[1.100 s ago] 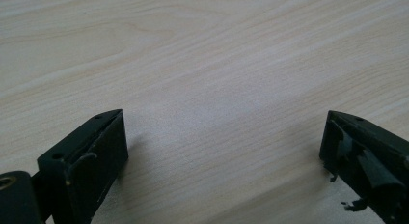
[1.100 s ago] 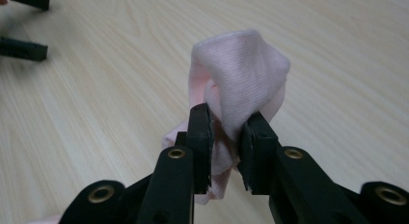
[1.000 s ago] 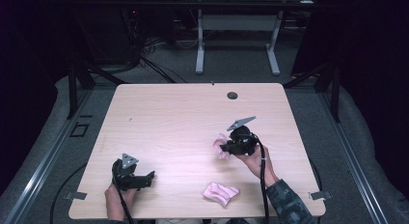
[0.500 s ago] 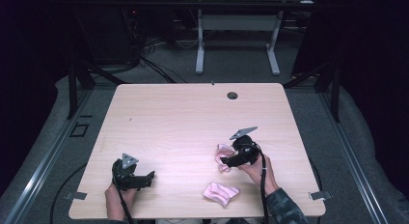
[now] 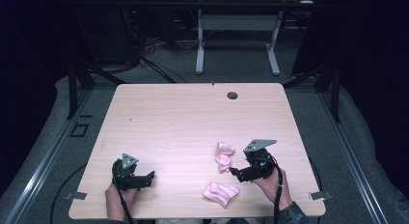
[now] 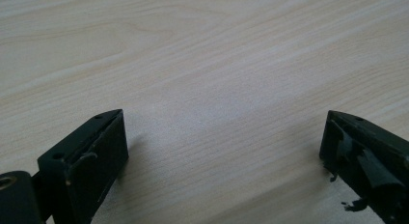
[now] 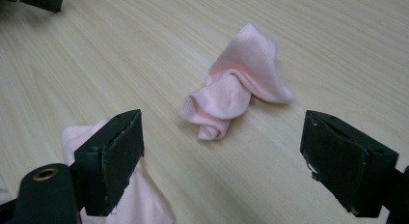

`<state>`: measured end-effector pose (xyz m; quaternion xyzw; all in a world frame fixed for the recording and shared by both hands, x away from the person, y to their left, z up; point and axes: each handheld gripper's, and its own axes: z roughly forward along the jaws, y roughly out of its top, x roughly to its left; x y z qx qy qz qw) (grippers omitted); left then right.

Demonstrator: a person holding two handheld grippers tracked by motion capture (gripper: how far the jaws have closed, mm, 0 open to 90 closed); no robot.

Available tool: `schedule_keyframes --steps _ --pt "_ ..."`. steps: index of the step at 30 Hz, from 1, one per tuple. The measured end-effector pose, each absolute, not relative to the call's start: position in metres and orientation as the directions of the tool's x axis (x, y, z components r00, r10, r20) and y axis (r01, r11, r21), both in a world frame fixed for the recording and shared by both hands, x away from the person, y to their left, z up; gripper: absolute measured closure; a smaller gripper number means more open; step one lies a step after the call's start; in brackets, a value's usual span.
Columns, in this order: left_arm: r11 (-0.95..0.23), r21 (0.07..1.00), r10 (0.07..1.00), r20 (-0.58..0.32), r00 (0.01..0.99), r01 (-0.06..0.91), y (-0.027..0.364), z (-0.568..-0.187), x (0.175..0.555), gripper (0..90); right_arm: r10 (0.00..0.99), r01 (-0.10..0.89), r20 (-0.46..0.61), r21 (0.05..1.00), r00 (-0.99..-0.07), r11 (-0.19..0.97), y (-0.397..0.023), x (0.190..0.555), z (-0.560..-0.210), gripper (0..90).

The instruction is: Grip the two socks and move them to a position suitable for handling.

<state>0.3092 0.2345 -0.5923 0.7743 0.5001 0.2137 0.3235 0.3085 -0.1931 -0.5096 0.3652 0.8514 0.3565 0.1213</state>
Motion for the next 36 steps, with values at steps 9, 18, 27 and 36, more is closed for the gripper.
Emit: schedule_keyframes --steps 9,18,27,36 --pt "-0.289 0.715 0.913 0.007 0.407 0.636 0.234 -0.592 0.309 2.9 0.691 0.512 0.031 0.695 -0.722 0.505 -0.188 0.284 -0.510 19.5" --pt "-0.277 0.716 0.919 0.002 0.395 0.641 0.234 -0.592 0.309 2.8 0.673 0.495 0.011 0.687 -0.739 0.532 -0.178 0.270 -0.514 26.6" --pt "-0.242 0.705 0.940 0.001 0.340 0.667 0.230 -0.590 0.306 3.7 0.607 0.471 0.012 0.643 -0.795 0.604 -0.150 0.261 -0.530 42.6" --pt "-0.216 0.730 0.920 -0.070 0.385 0.649 0.212 -0.584 0.289 6.3 0.561 0.457 0.012 0.594 -0.828 0.662 -0.137 0.265 -0.553 60.3"
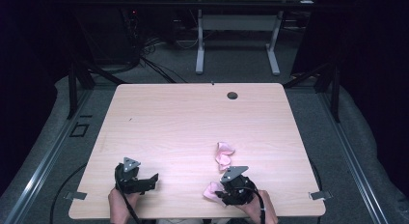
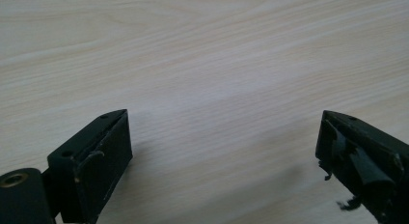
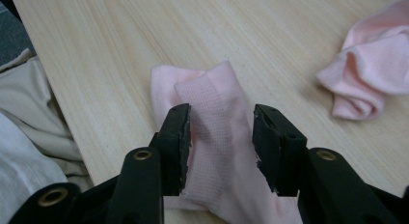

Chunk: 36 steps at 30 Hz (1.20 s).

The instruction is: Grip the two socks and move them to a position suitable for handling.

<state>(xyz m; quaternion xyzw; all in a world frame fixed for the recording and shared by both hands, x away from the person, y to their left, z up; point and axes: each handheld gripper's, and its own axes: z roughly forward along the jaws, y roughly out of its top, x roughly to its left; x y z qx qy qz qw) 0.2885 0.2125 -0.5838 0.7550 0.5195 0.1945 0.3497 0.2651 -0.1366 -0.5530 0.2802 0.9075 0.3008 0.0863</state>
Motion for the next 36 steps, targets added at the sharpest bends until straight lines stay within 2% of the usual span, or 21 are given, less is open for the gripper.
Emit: schedule_keyframes --steps 4,10,20,36 --pt "-0.223 0.741 0.903 -0.088 0.420 0.633 0.203 -0.582 0.284 7.9 0.571 0.462 0.003 0.591 -0.821 0.661 -0.136 0.266 -0.558 72.7" --pt "-0.223 0.758 0.885 -0.106 0.453 0.612 0.196 -0.579 0.278 10.4 0.581 0.479 0.030 0.602 -0.813 0.639 -0.140 0.266 -0.559 82.9" --pt "-0.248 0.775 0.857 -0.104 0.504 0.582 0.178 -0.579 0.276 13.7 0.609 0.505 0.114 0.688 -0.785 0.522 -0.156 0.267 -0.539 83.7" --pt "-0.287 0.818 0.788 -0.096 0.609 0.499 0.144 -0.574 0.261 13.9 0.613 0.515 0.206 0.766 -0.763 0.384 -0.163 0.269 -0.501 83.6"
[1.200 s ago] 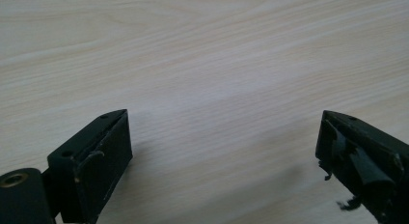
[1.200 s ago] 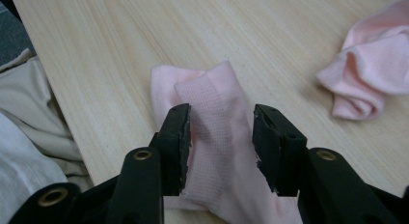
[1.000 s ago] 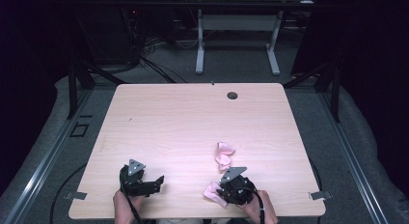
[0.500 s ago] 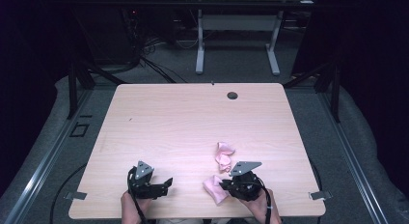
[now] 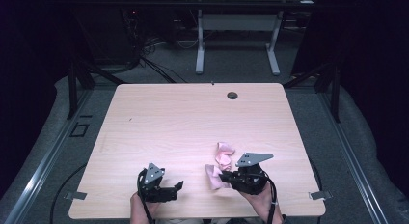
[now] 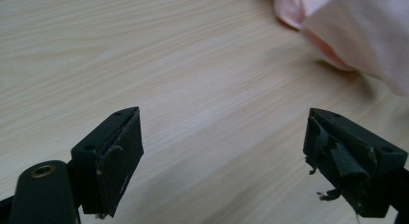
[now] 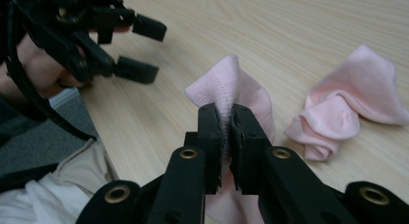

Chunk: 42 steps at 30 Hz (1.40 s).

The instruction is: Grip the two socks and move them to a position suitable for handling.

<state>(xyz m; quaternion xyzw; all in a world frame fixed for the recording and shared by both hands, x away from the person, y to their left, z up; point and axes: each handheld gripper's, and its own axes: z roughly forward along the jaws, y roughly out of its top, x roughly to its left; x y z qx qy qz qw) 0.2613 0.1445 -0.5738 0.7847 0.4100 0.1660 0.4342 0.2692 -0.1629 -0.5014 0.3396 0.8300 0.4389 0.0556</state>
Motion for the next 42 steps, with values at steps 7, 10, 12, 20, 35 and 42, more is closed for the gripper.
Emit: schedule_keyframes --steps 7,10,12,20,35,42 --pt "-0.330 0.839 0.729 -0.066 0.682 0.434 0.113 -0.573 0.251 14.0 0.600 0.503 0.226 0.793 -0.767 0.344 -0.157 0.271 -0.484 83.5" --pt "-0.346 0.844 0.729 -0.035 0.684 0.411 0.099 -0.575 0.248 14.7 0.595 0.497 0.231 0.802 -0.770 0.331 -0.154 0.272 -0.478 83.5" --pt "-0.357 0.847 0.741 -0.001 0.671 0.395 0.090 -0.576 0.247 15.9 0.585 0.496 0.243 0.807 -0.774 0.321 -0.151 0.273 -0.476 83.4" --pt "-0.334 0.886 0.753 0.046 0.656 0.321 0.074 -0.572 0.248 40.7 0.569 0.499 0.265 0.812 -0.779 0.304 -0.142 0.277 -0.472 83.4" --pt "-0.589 0.757 0.693 0.293 0.659 0.282 0.077 -0.555 0.231 88.2 0.598 0.590 0.333 0.749 -0.729 0.302 -0.156 0.278 -0.502 83.1" --pt "-0.668 0.676 0.616 0.266 0.741 0.313 0.058 -0.564 0.222 85.2 0.659 0.691 0.368 0.643 -0.656 0.329 -0.173 0.284 -0.541 82.2"
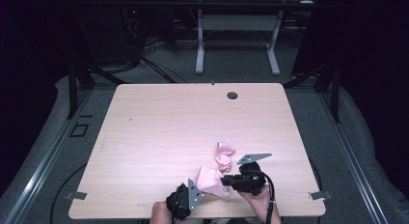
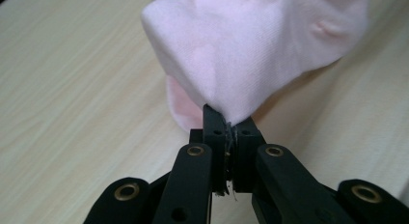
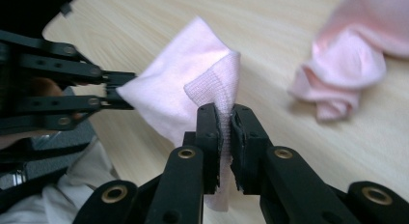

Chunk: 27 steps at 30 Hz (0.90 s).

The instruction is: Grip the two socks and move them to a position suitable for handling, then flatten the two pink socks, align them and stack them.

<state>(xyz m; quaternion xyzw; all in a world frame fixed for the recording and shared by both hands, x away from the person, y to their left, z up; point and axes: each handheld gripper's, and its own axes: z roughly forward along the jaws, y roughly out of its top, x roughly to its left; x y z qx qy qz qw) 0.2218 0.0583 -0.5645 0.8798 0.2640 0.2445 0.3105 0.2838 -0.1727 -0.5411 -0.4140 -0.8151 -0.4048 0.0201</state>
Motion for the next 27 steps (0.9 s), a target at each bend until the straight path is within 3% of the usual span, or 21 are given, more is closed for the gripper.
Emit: schedule_keyframes --steps 5,6,10,16,20,24,27 --pt "-0.609 0.705 0.634 0.157 0.757 0.364 0.065 -0.563 0.225 54.8 0.703 0.715 0.340 0.610 -0.625 0.341 -0.181 0.287 -0.552 72.7" --pt "-0.588 0.716 0.641 0.128 0.757 0.377 0.069 -0.560 0.226 48.4 0.709 0.717 0.336 0.609 -0.620 0.339 -0.183 0.287 -0.553 66.9" --pt "-0.521 0.749 0.680 0.074 0.730 0.410 0.085 -0.552 0.234 38.2 0.727 0.713 0.314 0.617 -0.611 0.332 -0.189 0.285 -0.552 50.3" --pt "-0.457 0.753 0.737 0.022 0.676 0.474 0.094 -0.548 0.263 37.2 0.757 0.693 0.234 0.619 -0.611 0.368 -0.190 0.275 -0.548 48.5" --pt "-0.472 0.717 0.743 0.010 0.670 0.513 0.084 -0.556 0.280 42.1 0.770 0.697 0.212 0.609 -0.602 0.378 -0.188 0.273 -0.555 50.6" --pt "-0.483 0.684 0.742 -0.012 0.670 0.547 0.077 -0.567 0.292 54.0 0.779 0.698 0.185 0.598 -0.599 0.394 -0.188 0.273 -0.561 57.3" --pt "-0.487 0.674 0.739 -0.021 0.673 0.556 0.077 -0.572 0.294 67.8 0.782 0.693 0.177 0.604 -0.598 0.394 -0.186 0.272 -0.566 64.9"
